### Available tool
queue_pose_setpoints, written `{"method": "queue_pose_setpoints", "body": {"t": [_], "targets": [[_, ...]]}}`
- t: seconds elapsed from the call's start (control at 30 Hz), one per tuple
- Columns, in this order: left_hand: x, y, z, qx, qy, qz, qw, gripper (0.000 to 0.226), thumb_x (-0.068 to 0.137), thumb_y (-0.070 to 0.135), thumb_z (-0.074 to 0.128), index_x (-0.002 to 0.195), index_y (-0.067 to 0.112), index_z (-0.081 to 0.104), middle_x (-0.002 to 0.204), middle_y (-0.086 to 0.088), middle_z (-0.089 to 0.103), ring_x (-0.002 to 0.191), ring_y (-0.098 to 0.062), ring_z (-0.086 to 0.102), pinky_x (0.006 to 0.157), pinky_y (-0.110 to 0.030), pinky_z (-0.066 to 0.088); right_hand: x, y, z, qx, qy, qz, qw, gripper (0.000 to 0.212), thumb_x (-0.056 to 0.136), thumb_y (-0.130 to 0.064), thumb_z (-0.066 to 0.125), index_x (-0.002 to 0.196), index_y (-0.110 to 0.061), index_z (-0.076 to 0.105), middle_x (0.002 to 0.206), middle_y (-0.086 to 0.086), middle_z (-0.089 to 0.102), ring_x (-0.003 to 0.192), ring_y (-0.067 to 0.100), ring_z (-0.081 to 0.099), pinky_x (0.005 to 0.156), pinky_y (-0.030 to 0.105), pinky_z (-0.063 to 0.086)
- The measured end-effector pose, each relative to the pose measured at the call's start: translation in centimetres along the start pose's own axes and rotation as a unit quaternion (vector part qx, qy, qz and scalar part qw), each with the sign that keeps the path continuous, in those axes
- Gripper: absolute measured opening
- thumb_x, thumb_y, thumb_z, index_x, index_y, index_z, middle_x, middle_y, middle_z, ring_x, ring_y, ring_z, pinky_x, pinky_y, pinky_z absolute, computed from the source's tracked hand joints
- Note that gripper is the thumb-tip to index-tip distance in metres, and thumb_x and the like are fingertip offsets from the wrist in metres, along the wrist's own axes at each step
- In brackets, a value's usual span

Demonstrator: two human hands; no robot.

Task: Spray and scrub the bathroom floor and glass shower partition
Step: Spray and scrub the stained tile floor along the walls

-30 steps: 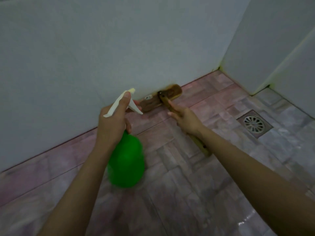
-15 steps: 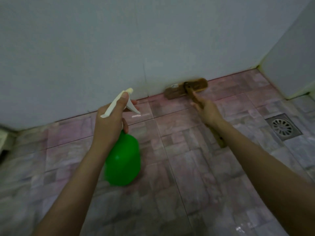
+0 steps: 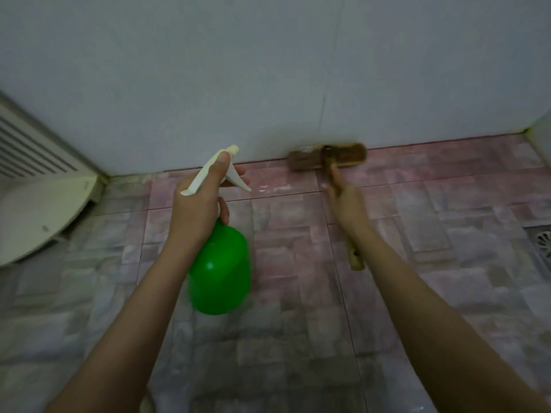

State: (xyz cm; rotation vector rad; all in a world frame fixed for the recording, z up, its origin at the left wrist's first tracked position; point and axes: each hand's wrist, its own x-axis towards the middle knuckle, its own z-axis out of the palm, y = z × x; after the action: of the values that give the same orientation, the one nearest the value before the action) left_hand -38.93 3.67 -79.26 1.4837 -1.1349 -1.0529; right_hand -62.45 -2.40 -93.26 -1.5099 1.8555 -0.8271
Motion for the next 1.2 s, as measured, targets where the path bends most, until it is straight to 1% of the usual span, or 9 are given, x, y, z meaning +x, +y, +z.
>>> {"method": "queue_pose_setpoints", "body": {"t": [0.1, 0.23, 0.3, 0.47, 0.7, 0.83, 1.0, 1.07, 1.2], "targets": [[-0.3, -0.1, -0.9, 0.0, 0.024, 0.007, 1.0, 0.026, 0.098, 0.052, 0.05, 0.091, 0.053, 0.075, 0.099, 0.0, 0.079, 0.073, -0.056, 0.06, 0.049, -0.028, 0.042, -0.9, -2.2, 4.1, 0.023, -0.089, -0.051, 0.994, 0.055, 0.097, -0.025, 0.053, 0.148, -0.026, 0.033, 0.114, 0.019, 0.066, 0.102, 0.031, 0.063, 0.081, 0.033, 0.05], [-1.2, 0.1, -2.7, -0.032, 0.055, 0.014, 0.998, 0.034, 0.099, 0.05, 0.047, 0.08, 0.056, 0.075, 0.099, 0.003, 0.078, 0.057, -0.031, 0.06, 0.043, -0.028, 0.041, -0.2, 0.2, 0.9, -0.027, 0.027, 0.006, 0.999, 0.055, 0.098, -0.022, 0.051, 0.149, -0.021, 0.031, 0.101, 0.023, 0.067, 0.091, 0.035, 0.064, 0.07, 0.032, 0.043], [-1.4, -0.2, -3.6, -0.046, 0.074, 0.011, 0.996, 0.03, 0.095, 0.054, 0.047, 0.083, 0.055, 0.075, 0.099, 0.004, 0.078, 0.06, -0.035, 0.058, 0.043, -0.029, 0.039, -0.4, -0.2, 0.5, -0.037, 0.052, 0.035, 0.997, 0.055, 0.099, -0.02, 0.048, 0.15, -0.018, 0.028, 0.098, 0.025, 0.066, 0.088, 0.035, 0.063, 0.071, 0.036, 0.045], [-2.1, -1.8, -5.7, -0.054, 0.145, 0.0, 0.988, 0.031, 0.097, 0.051, 0.049, 0.102, 0.036, 0.075, 0.098, 0.001, 0.079, 0.06, -0.035, 0.058, 0.044, -0.03, 0.038, -2.5, -6.3, 8.4, -0.014, -0.149, -0.091, 0.984, 0.056, 0.098, -0.026, 0.049, 0.15, -0.027, 0.026, 0.1, 0.021, 0.067, 0.087, 0.033, 0.063, 0.071, 0.036, 0.047], [-3.8, -2.0, -9.0, -0.031, 0.19, -0.018, 0.981, 0.035, 0.103, 0.043, 0.048, 0.085, 0.037, 0.077, 0.093, 0.006, 0.079, 0.038, -0.015, 0.047, 0.039, -0.027, 0.039, -2.6, -6.4, 7.0, -0.045, -0.014, -0.011, 0.999, 0.057, 0.099, -0.019, 0.046, 0.152, -0.017, 0.024, 0.096, 0.024, 0.064, 0.082, 0.034, 0.061, 0.068, 0.037, 0.045], [-4.2, -2.1, -9.9, -0.008, 0.192, -0.038, 0.981, 0.048, 0.104, 0.043, 0.046, 0.067, 0.058, 0.072, 0.084, 0.022, 0.076, 0.04, -0.019, 0.046, 0.044, -0.028, 0.041, -3.5, -10.3, 13.9, -0.014, -0.151, -0.107, 0.983, 0.059, 0.098, -0.02, 0.048, 0.152, -0.021, 0.023, 0.098, 0.026, 0.066, 0.085, 0.036, 0.062, 0.065, 0.028, 0.034], [-3.7, -3.0, -11.8, -0.004, 0.185, -0.033, 0.982, 0.039, 0.103, 0.045, 0.047, 0.1, 0.02, 0.077, 0.097, 0.003, 0.078, 0.043, -0.024, 0.047, 0.042, -0.025, 0.04, -3.2, -7.0, 9.9, -0.012, -0.045, -0.054, 0.997, 0.058, 0.098, -0.017, 0.049, 0.151, -0.024, 0.027, 0.087, 0.016, 0.063, 0.077, 0.031, 0.06, 0.062, 0.029, 0.035], [-3.2, -3.1, -11.9, 0.009, 0.167, -0.041, 0.985, 0.036, 0.103, 0.044, 0.046, 0.093, 0.029, 0.077, 0.096, 0.003, 0.078, 0.04, -0.022, 0.047, 0.042, -0.023, 0.04, -2.5, -6.4, 8.2, -0.02, -0.002, -0.024, 1.0, 0.056, 0.099, -0.018, 0.047, 0.151, -0.02, 0.026, 0.079, 0.014, 0.059, 0.076, 0.034, 0.06, 0.06, 0.031, 0.035], [-1.4, -3.0, -12.1, 0.028, 0.083, -0.055, 0.995, 0.038, 0.104, 0.041, 0.047, 0.092, 0.018, 0.075, 0.097, 0.0, 0.079, 0.039, -0.023, 0.048, 0.041, -0.026, 0.041, -2.4, -8.4, 10.4, -0.014, -0.128, -0.099, 0.987, 0.056, 0.098, -0.024, 0.05, 0.149, -0.017, 0.03, 0.094, 0.02, 0.067, 0.087, 0.032, 0.063, 0.071, 0.036, 0.046]]}}
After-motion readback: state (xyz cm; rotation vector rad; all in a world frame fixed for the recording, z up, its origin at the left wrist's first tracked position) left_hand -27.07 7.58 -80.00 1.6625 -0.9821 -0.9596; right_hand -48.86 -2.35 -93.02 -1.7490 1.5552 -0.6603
